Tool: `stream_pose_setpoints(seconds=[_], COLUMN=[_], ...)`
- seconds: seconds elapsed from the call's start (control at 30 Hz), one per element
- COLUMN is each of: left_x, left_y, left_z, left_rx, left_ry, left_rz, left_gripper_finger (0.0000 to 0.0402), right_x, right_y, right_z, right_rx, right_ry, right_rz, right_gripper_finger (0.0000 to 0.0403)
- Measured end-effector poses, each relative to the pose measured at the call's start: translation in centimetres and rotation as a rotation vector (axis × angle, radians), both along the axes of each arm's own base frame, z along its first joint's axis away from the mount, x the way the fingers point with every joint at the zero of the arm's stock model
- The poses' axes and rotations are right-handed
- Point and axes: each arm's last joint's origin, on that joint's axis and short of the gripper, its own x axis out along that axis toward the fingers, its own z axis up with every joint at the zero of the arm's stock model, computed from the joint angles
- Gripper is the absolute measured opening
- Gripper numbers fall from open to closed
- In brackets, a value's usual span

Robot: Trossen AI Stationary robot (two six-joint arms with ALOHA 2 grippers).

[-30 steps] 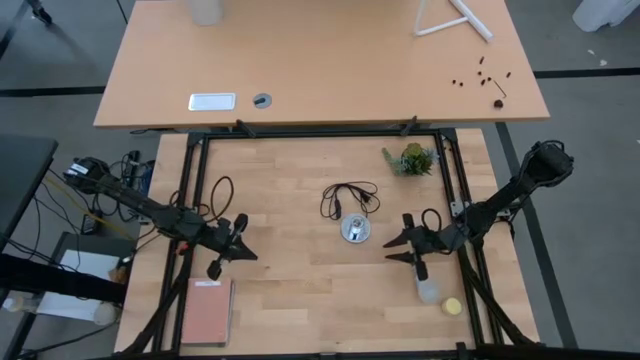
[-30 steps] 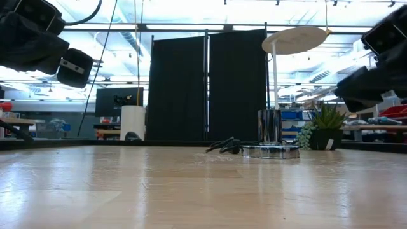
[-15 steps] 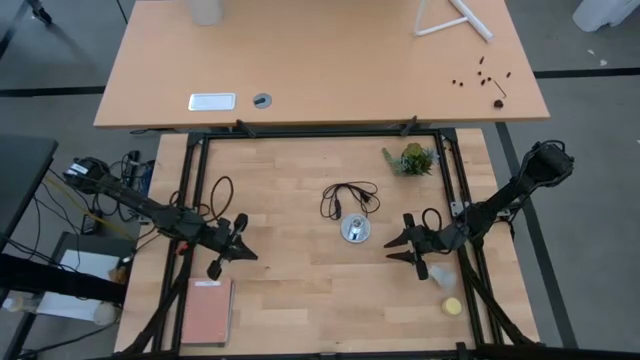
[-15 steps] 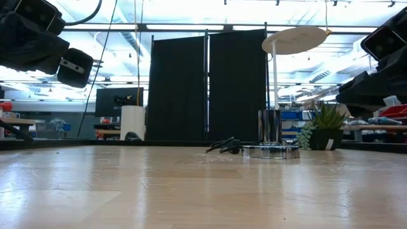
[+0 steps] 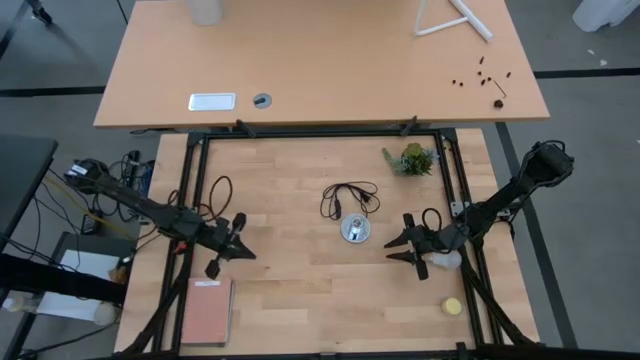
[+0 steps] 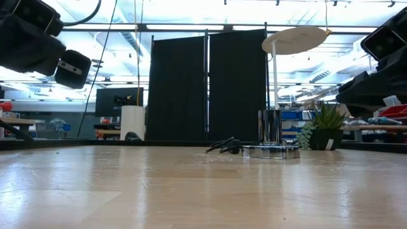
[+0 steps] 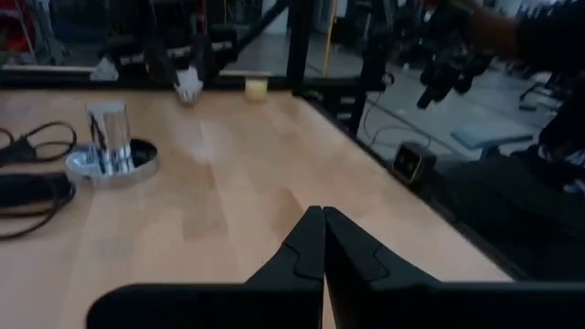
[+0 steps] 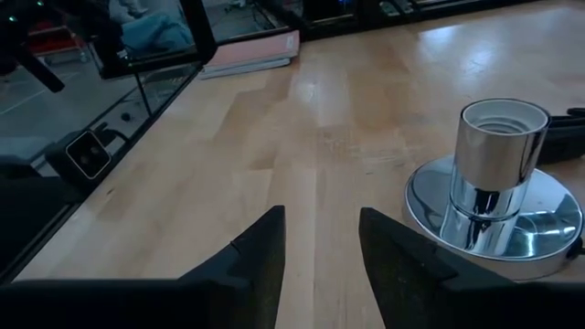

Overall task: Screw lightbulb
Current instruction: Return to Home Position

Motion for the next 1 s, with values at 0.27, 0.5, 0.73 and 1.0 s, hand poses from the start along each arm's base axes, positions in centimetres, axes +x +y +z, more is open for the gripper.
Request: stream_pose_setpoints(seconds=[0.27,0.5,0.73,1.0], left_x=[-1.5,-2.2,-2.6,-3.2], left_y=[0.7,1.0,1.2,1.5], left_z=[-0.7,-1.0,-0.2,0.9], left_rx=[0.042,0.054,0.022,-0.035], left_ry=[0.095,0.119,0.046,-0.08], left_rz=[0.0,0.009,0.013,0.016], left_gripper_finger=[0.0008,0.0008,0.0008,0.0008], right_x=[-0.3,-0.9,-1.6,-1.9], right_y=[-0.2,-0.6,-1.0,-1.2], right_z=[-0.6,-0.8,-0.9,0.3], right_rx=[-0.044,-0.081,-0.112,-0.064], right_ry=[0.069,0.128,0.176,0.102], right_rz=[-0.001,-0.001,0.0,-0.001], right_gripper_finger=[0.015,0.015,0.0149,0.0149])
